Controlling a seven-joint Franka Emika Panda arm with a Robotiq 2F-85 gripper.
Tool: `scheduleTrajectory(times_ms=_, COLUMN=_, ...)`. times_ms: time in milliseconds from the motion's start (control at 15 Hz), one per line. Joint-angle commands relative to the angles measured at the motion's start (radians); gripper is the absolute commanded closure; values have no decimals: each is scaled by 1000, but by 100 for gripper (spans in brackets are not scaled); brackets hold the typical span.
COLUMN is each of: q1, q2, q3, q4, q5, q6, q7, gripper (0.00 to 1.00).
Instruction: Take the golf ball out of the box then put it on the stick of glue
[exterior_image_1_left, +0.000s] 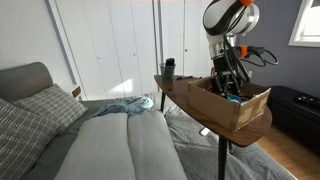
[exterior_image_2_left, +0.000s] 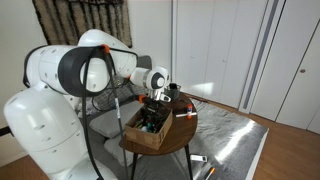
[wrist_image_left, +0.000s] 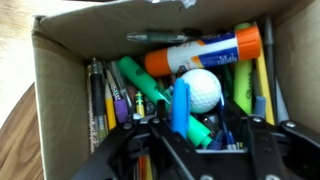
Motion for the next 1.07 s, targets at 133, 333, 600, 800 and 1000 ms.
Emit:
scheduleTrajectory(times_ms=133, q1=2, q2=32, q3=14, q4=22, q5=8, q6=-48, q7=9, gripper=37)
scheduleTrajectory(times_ms=333, q1=0, q2=26, q3=11, q4=17, q5=12, q6=-54, q7=-7, gripper=27)
scheduleTrajectory(times_ms=600, q1=0, q2=16, q3=9, q4=6, q5=22, q6=-55, q7=-48, gripper=7)
scheduleTrajectory(times_ms=800, q1=2, q2=20, q3=12, q4=7, q5=22, q6=-58, q7=-66, gripper=36)
scheduleTrajectory(times_ms=1000, q1=7, q2=21, q3=16, q4=7, q5=19, q6=-63, q7=-81, gripper=58)
